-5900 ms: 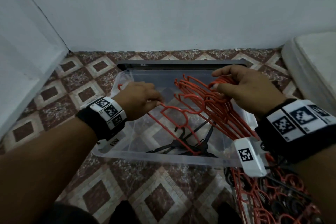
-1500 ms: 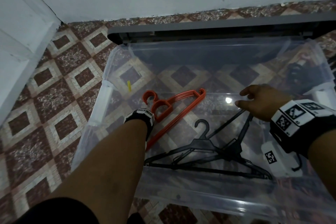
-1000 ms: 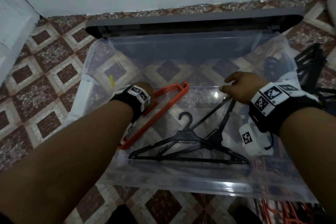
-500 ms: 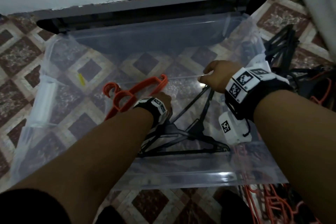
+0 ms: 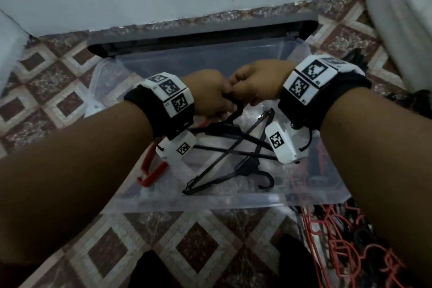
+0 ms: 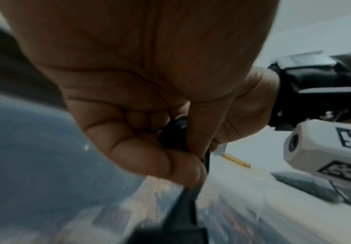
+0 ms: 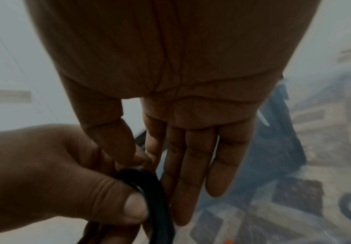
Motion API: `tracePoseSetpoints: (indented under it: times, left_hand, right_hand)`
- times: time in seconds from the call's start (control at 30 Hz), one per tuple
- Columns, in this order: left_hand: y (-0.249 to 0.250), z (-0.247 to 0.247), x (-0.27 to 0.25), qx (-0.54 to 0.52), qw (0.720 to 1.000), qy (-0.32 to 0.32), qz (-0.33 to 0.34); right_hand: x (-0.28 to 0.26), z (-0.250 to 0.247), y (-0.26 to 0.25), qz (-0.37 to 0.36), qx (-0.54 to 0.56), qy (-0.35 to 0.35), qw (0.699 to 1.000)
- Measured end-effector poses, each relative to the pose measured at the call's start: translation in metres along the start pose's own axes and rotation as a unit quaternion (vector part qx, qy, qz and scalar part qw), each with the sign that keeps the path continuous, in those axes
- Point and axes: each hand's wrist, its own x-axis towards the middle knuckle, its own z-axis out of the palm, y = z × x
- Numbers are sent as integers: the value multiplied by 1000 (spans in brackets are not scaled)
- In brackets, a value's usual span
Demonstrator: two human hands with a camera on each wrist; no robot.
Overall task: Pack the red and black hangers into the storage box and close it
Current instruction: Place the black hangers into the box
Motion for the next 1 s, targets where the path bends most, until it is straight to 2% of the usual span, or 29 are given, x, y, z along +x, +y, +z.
tracePoseSetpoints:
  times: [0.17, 0.3, 0.37, 0.5, 0.57, 0.63, 0.67, 0.73, 0.8, 0.83, 0.9, 1.0]
  left_hand:
    - [33, -49, -69, -115, 989, 90, 22]
    - [49, -80, -122, -15, 968, 244, 45]
    - [60, -87, -144, 13, 955, 291, 55]
    - [75, -94, -171, -86, 937, 332, 65]
    - [73, -95, -178, -97, 936, 333, 64]
    - [64, -91, -180, -56, 953, 292, 58]
    - [58, -87, -177, -21, 968, 243, 53]
    - [44, -70, -164, 55, 993, 100, 38]
    - [29, -40, -136, 115, 993, -22, 28]
    - [22, -23, -119, 137, 988, -62, 23]
    - [11, 11, -81, 174, 979, -105, 15]
    - [-1, 54, -27, 211, 969, -128, 24]
  right_hand:
    - [-57, -25, -54, -66, -12, 73, 995]
    - [-104, -31, -99, -123, -84, 179, 973]
    - [-123, -28, -111, -143, -105, 223, 959]
    - [-144, -21, -117, -158, -94, 296, 937]
    - [-143, -18, -111, -151, -82, 343, 924]
    - [-139, -16, -103, -141, -62, 377, 913]
    - [-136, -16, -99, -134, -50, 388, 911]
    - [-128, -17, -91, -124, -19, 399, 908]
    - [-118, -19, -85, -120, 5, 404, 907]
    - [-113, -20, -81, -118, 10, 402, 908]
    - [-104, -21, -75, -116, 18, 400, 909]
    - [-96, -23, -63, -119, 45, 403, 906]
